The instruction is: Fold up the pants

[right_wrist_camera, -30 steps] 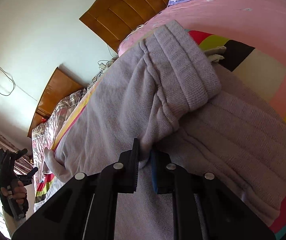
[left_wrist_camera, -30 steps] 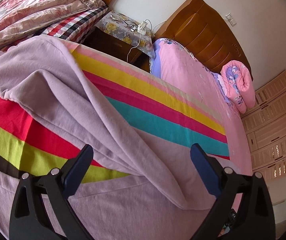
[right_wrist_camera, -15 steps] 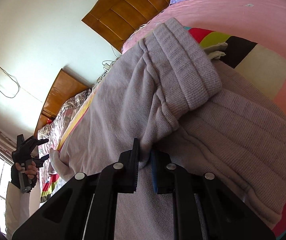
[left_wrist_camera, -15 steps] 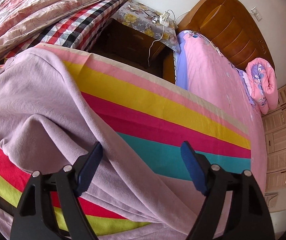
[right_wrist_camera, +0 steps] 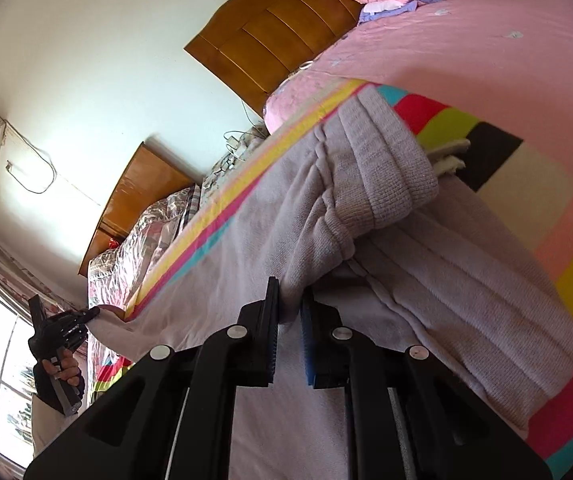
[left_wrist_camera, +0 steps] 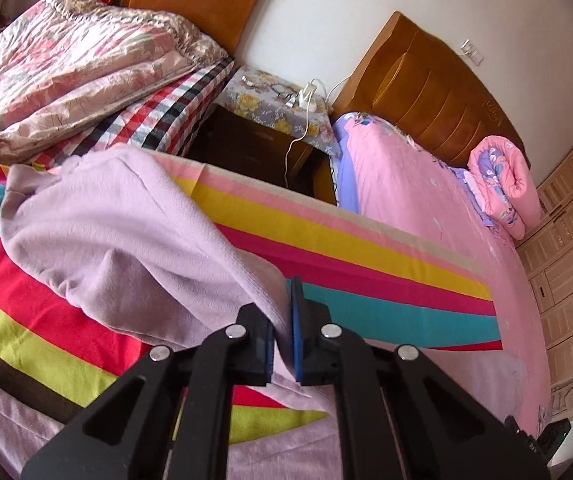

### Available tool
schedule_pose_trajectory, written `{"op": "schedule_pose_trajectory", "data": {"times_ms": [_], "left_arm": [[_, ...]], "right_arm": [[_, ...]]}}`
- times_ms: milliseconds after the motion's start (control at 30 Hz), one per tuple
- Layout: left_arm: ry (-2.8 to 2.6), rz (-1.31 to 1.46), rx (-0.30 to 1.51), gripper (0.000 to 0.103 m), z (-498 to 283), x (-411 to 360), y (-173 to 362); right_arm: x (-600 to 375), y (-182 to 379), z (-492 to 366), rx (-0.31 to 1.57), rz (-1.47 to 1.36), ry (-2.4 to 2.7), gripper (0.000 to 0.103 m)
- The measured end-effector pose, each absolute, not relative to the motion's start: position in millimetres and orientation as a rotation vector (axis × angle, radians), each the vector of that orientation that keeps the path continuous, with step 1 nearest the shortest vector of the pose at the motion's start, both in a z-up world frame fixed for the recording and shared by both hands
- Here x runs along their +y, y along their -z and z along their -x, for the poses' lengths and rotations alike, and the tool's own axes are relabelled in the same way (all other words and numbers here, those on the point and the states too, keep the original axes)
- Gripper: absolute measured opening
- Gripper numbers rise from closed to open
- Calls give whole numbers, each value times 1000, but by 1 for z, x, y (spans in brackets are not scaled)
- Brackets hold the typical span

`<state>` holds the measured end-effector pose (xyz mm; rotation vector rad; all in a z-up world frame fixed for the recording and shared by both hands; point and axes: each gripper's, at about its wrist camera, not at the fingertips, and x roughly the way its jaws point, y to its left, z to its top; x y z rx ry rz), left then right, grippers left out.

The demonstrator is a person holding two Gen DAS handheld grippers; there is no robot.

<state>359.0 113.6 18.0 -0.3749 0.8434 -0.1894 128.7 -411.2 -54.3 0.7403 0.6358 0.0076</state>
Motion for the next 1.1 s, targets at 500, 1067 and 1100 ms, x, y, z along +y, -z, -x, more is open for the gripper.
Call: {"op": "schedule_pose_trajectory", "data": {"times_ms": [500,1067,1100], "left_arm": [[204,279,937,8,-99,128,63],[239,314,1007,34,-120,112,84],[228,292,1006,26,-120,110,84]], "right_arm": [[-415,73,-49,800,-639,91,11],[-414,92,-39,814,-726,54,20],[-413,92,-40,809,-720,54,20]]}}
